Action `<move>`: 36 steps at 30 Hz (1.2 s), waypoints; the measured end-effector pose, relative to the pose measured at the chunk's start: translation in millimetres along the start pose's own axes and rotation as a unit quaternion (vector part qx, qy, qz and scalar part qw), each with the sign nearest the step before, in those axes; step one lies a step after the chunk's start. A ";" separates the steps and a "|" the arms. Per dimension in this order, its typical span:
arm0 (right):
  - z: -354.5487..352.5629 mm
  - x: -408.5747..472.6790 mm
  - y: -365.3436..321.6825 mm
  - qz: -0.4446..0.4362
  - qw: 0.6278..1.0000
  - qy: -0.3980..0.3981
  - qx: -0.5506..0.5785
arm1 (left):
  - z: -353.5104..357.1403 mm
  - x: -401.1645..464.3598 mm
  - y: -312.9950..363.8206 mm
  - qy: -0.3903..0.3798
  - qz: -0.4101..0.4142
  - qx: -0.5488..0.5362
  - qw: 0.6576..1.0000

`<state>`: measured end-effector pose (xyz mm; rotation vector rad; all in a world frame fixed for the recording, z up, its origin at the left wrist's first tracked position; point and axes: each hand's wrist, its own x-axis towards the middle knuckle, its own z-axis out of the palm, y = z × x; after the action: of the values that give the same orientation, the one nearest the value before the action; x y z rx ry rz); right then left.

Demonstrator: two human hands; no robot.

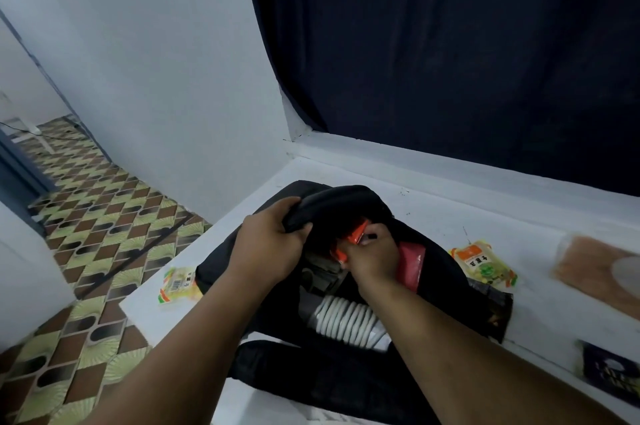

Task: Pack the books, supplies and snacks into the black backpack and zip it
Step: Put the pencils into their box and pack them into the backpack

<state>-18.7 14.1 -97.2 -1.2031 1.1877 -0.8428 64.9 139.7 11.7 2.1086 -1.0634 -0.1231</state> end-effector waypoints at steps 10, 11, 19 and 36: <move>-31.7 -7.4 9.5 0.070 0.989 -0.042 0.126 | 5.5 -4.9 -24.6 -0.153 0.035 0.010 0.988; -37.4 -10.8 11.6 0.081 0.986 -0.042 0.141 | 9.3 -5.4 -28.4 -0.164 0.041 0.026 0.985; -93.7 -57.8 7.7 0.008 0.990 0.025 0.139 | 41.1 -27.6 -19.2 0.010 -0.057 -0.307 0.950; -185.7 -124.7 39.7 0.071 0.988 0.131 -0.029 | 141.9 -61.7 3.9 -0.283 0.189 0.203 0.918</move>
<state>-230.3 96.7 -98.4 -1.0612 1.5020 -0.8830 -33.7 99.9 -100.8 2.2298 -1.9701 -0.3668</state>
